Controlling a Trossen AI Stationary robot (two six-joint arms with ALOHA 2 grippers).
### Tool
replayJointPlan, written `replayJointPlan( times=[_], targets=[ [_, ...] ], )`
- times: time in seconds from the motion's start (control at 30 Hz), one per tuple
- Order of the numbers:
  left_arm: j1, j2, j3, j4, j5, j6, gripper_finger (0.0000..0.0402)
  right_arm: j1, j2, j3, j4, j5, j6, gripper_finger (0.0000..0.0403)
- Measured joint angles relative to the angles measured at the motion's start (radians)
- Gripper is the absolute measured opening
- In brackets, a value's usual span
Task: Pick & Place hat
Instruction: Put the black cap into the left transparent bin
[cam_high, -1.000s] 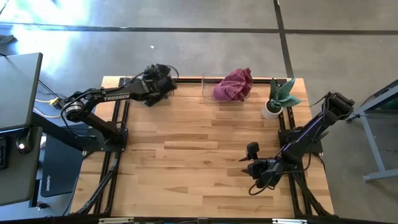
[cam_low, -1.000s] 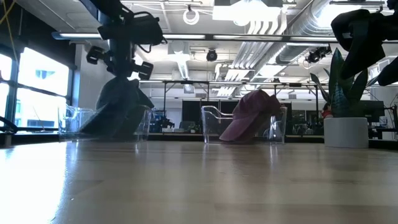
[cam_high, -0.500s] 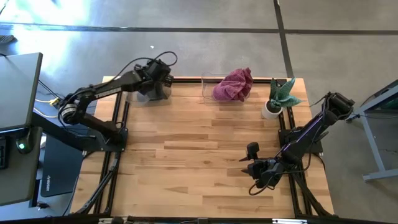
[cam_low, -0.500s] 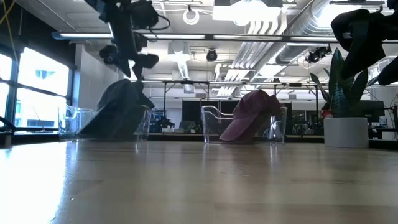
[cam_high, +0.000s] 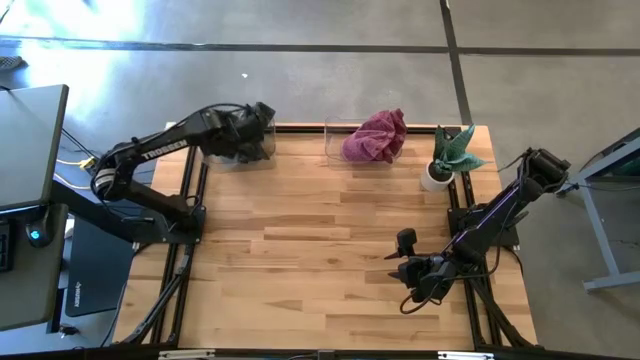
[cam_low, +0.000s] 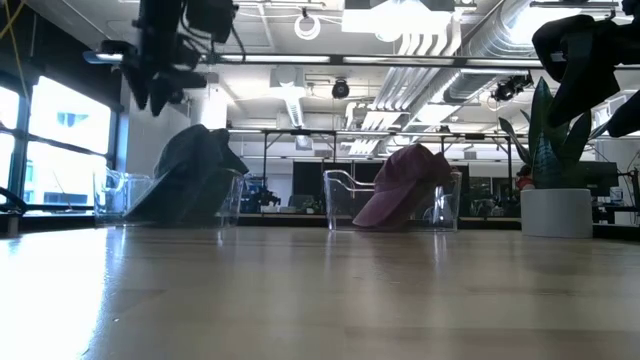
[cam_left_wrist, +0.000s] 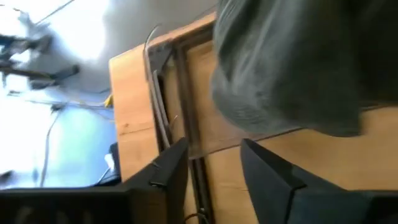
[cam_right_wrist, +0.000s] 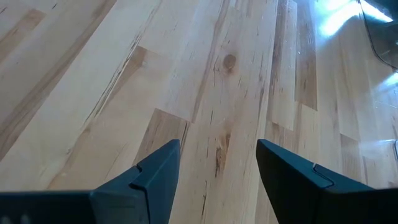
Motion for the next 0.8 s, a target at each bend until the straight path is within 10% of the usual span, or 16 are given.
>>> replayJointPlan(
  times=[0.33,0.5,0.8],
  targets=[
    [0.001,0.011,-0.383,0.533,-0.098,0.086,0.0010,0.000,0.000,0.000,0.017,0.016,-0.025,0.0209],
    [0.002,0.011,-0.508,0.843,-0.094,0.182,0.0011,0.000,0.000,0.000,0.026,0.024,-0.032,0.0209],
    [-0.019,-0.012,-0.467,0.846,-0.055,0.250,0.0001,0.000,0.000,0.000,0.024,0.023,-0.030,0.0209]
  ],
)
